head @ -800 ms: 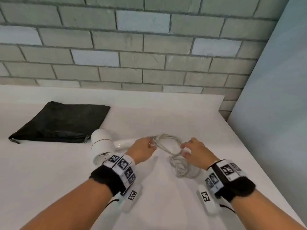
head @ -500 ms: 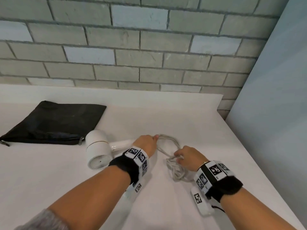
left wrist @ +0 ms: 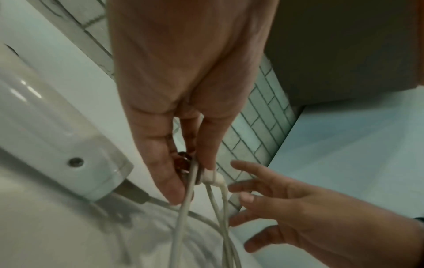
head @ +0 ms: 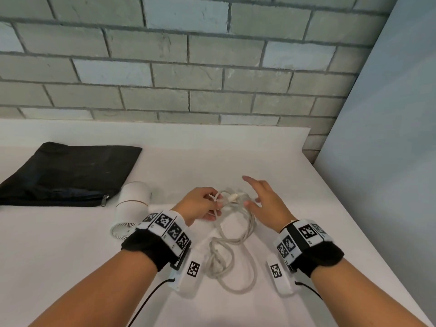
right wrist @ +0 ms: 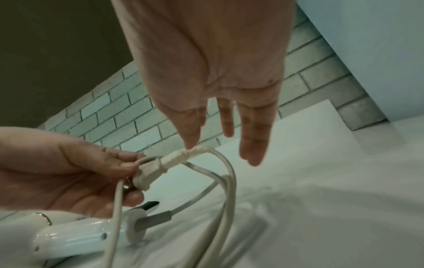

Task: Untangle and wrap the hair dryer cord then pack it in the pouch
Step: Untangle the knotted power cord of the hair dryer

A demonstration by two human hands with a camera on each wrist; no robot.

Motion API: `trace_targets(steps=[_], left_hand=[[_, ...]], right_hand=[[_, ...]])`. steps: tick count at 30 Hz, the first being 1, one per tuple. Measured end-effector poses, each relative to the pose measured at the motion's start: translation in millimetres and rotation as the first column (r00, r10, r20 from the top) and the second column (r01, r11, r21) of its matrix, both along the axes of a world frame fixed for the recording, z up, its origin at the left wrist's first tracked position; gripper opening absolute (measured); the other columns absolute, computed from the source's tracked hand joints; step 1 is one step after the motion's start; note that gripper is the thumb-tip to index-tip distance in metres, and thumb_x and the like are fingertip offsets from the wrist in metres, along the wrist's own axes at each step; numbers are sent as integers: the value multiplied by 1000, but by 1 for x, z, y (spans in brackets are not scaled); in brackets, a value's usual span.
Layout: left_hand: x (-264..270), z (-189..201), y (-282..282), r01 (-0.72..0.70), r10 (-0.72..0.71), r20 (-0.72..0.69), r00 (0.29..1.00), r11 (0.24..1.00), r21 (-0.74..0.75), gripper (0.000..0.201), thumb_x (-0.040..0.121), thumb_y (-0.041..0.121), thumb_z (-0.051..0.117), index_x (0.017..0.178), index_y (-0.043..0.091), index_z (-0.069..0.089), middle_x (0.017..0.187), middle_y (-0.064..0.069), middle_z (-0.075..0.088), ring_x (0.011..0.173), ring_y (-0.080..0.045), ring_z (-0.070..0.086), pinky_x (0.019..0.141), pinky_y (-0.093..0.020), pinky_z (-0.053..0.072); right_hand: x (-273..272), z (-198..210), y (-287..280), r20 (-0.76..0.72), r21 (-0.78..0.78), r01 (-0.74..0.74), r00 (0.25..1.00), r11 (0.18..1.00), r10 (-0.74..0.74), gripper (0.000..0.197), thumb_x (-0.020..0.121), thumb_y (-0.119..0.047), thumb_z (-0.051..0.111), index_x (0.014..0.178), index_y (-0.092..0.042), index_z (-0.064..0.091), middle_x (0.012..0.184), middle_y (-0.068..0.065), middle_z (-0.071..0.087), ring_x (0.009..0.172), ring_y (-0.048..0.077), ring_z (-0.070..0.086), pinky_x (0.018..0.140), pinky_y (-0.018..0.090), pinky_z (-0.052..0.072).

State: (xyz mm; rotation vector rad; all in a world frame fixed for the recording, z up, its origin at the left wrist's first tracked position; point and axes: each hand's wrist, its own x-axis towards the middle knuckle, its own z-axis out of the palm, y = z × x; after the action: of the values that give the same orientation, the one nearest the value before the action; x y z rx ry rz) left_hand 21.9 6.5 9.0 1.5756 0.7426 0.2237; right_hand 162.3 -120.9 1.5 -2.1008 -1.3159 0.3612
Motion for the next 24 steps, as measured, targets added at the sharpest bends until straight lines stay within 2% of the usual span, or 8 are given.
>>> trace_targets(steps=[4,6,8,12,14,17,21,24], left_hand=[[-11,9,-5,5,6,156,988,998,-65,15,87,4,57,100,8,63,70,-3,60,60,-10,65,59,-21,54],[-15,13,-4,-1,16,179,984,996,-86,17,88,6,55,102,11,63,74,-2,61,60,-9,66,63,-24,54],[-18,15,-1,-43,60,196,979,995,-89,17,90,8,53,100,15,64,75,0,59,61,-9,65,66,-27,53],[-29,23,8,-131,161,268,950,983,-128,20,93,7,46,89,18,63,76,-2,54,57,-5,64,60,-21,53],[-34,30,10,-80,126,321,939,985,-155,21,93,7,45,87,18,62,76,-3,55,63,-6,66,68,-27,53],[-34,39,4,8,54,373,926,986,-164,19,93,6,44,88,15,60,77,-4,58,72,-10,68,78,-33,51],[-27,44,-7,-2,84,407,910,980,-199,19,93,6,44,86,14,59,76,-5,57,73,-16,71,74,-33,56],[-20,44,-12,-105,174,378,909,975,-196,21,94,7,43,83,15,60,71,-4,52,65,-13,71,70,-34,56]], right_hand=[[-3,8,8,104,53,-45,994,998,40,23,89,-15,54,110,-13,63,93,4,56,80,21,52,77,30,42],[-4,14,8,138,48,-64,989,997,56,18,89,-16,53,102,-9,65,85,3,53,73,18,48,69,26,35],[-3,19,5,150,72,-90,986,993,78,17,91,-14,51,100,-5,62,84,3,53,70,22,51,68,30,40],[6,25,-5,-129,292,133,987,947,-98,8,93,-9,44,93,-7,52,80,10,57,55,21,61,55,35,56],[13,23,-8,-386,334,308,907,891,-168,8,94,-6,42,101,-8,46,77,13,58,43,13,60,47,29,56],[10,18,-10,-718,253,466,678,848,-158,29,93,0,41,116,-16,31,72,16,58,36,12,58,42,25,54],[-6,13,-8,-865,105,472,478,875,-155,21,92,7,37,98,-13,38,67,20,57,39,16,61,42,24,54],[-19,11,-6,-921,-11,330,363,944,-138,12,94,-3,39,99,0,50,79,21,57,54,21,65,53,28,58]])
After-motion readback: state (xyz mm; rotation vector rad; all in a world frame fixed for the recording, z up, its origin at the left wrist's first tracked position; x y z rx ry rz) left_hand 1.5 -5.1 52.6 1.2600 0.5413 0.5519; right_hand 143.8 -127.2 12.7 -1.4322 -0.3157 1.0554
